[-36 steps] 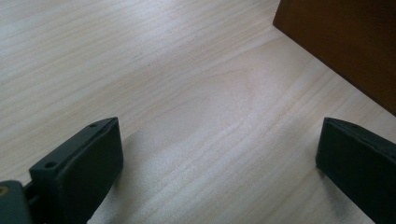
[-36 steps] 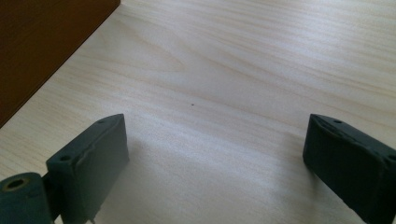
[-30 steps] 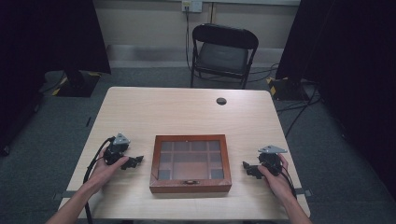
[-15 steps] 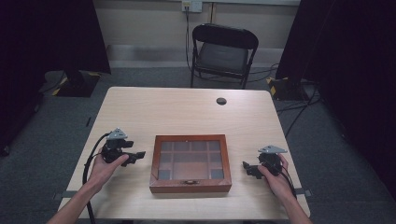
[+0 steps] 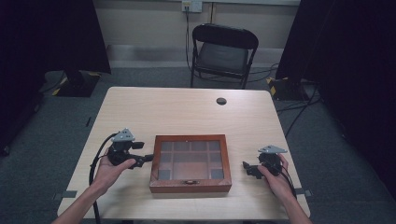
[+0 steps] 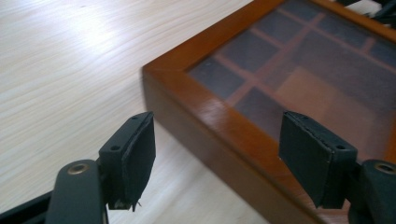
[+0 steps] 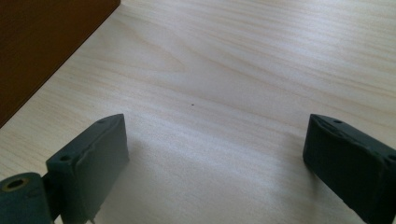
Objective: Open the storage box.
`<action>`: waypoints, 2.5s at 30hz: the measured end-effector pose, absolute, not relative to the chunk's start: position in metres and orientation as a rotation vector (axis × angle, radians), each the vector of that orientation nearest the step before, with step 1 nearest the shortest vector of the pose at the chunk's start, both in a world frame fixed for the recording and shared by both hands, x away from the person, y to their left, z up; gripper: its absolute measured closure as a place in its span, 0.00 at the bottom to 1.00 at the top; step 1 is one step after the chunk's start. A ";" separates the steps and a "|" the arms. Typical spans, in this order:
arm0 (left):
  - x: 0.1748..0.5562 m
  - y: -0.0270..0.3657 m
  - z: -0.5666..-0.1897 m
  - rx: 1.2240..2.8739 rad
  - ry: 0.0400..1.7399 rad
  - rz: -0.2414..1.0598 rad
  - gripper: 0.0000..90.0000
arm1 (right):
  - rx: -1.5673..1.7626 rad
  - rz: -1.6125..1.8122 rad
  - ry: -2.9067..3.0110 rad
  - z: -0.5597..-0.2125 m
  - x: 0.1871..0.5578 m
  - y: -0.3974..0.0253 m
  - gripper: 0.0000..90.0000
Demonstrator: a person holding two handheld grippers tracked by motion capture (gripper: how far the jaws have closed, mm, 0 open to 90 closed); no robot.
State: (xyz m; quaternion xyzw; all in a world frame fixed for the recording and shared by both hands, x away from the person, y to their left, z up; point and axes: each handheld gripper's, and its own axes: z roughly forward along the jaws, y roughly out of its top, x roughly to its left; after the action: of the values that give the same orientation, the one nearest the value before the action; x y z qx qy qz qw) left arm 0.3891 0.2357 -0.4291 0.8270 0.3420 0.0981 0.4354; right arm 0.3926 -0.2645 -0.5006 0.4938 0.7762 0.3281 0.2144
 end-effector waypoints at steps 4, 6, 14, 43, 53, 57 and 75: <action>0.387 0.230 -0.427 2.051 0.833 0.211 0.34 | 1.370 0.910 2.153 -0.501 0.393 -0.264 0.07; 0.386 0.227 -0.426 2.057 0.824 0.207 0.35 | 1.370 0.910 2.154 -0.501 0.393 -0.265 0.07; 0.379 0.209 -0.422 2.078 0.742 0.184 0.39 | 1.370 0.910 2.153 -0.501 0.393 -0.264 0.07; 0.360 0.149 -0.412 2.043 0.573 0.027 0.57 | 1.365 0.912 2.156 -0.501 0.393 -0.265 0.06; 0.363 0.133 -0.413 2.077 0.584 -0.018 0.71 | 1.367 0.911 2.155 -0.501 0.393 -0.264 0.06; 0.359 0.128 -0.419 2.103 0.538 -0.101 0.72 | 1.365 0.912 2.156 -0.501 0.393 -0.265 0.06; 0.358 0.114 -0.437 2.164 0.479 -0.167 0.84 | 1.367 0.911 2.156 -0.501 0.393 -0.265 0.06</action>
State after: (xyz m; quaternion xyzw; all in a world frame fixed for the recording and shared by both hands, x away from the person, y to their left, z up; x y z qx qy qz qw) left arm 0.3581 0.1140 -0.4370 0.8726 0.1931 -0.0673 0.4435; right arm 0.3931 -0.2645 -0.5006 0.4927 0.7770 0.3283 0.2141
